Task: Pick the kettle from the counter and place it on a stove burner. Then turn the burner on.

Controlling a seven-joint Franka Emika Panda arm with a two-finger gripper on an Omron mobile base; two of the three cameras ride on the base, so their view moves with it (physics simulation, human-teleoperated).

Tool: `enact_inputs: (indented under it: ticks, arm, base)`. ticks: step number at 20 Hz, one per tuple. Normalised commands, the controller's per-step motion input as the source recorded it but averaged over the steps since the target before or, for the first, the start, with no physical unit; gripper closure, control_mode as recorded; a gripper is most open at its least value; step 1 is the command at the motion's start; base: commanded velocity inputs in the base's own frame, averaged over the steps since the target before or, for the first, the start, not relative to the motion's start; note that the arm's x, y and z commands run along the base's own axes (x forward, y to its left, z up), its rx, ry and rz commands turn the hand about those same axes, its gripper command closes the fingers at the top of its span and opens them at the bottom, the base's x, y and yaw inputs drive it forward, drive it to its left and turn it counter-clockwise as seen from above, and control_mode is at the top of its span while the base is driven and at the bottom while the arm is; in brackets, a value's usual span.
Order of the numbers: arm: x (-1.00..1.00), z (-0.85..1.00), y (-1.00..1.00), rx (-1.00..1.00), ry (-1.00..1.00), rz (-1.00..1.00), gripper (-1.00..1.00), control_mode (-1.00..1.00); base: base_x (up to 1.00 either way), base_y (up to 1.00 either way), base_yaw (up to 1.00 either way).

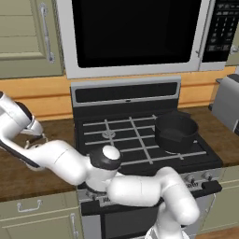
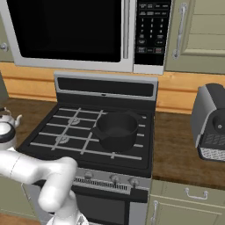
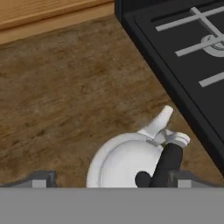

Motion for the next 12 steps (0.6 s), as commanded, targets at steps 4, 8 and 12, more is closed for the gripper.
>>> enact_inputs:
  ticks: [4,8,12]
  arm:
    - [0.09,-0.96,-0.03,-0.19,0.03,-0.01,-1.0,-1.0]
    - [0.0,-0.92,-0.23,-0.13,0.0,0.0,-1.0,-1.0]
    - [0.1,-0.54,-0.01,-0.07,-0.01,0.0,1.0,-1.0]
  base:
    - [0.0,0.0,0.0]
    - [0.0,0.0,0.0]
    - [0.0,0.0,0.0]
